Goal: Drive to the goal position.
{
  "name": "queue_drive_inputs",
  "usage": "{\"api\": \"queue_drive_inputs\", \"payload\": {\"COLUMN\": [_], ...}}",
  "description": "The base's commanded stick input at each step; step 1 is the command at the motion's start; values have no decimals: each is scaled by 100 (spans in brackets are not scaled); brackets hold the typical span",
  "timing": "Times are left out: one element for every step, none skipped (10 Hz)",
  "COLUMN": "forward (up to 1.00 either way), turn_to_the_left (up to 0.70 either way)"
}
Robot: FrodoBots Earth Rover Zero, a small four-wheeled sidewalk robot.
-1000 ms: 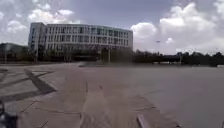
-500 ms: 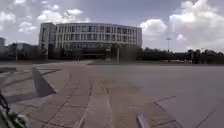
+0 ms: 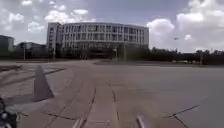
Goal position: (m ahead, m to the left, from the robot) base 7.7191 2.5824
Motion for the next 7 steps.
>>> {"api": "queue_drive_inputs", "payload": {"forward": [70, 70, 70, 70, 70, 70, 70], "turn_to_the_left": [34, 34, 33, 11, 0, 0, 0]}}
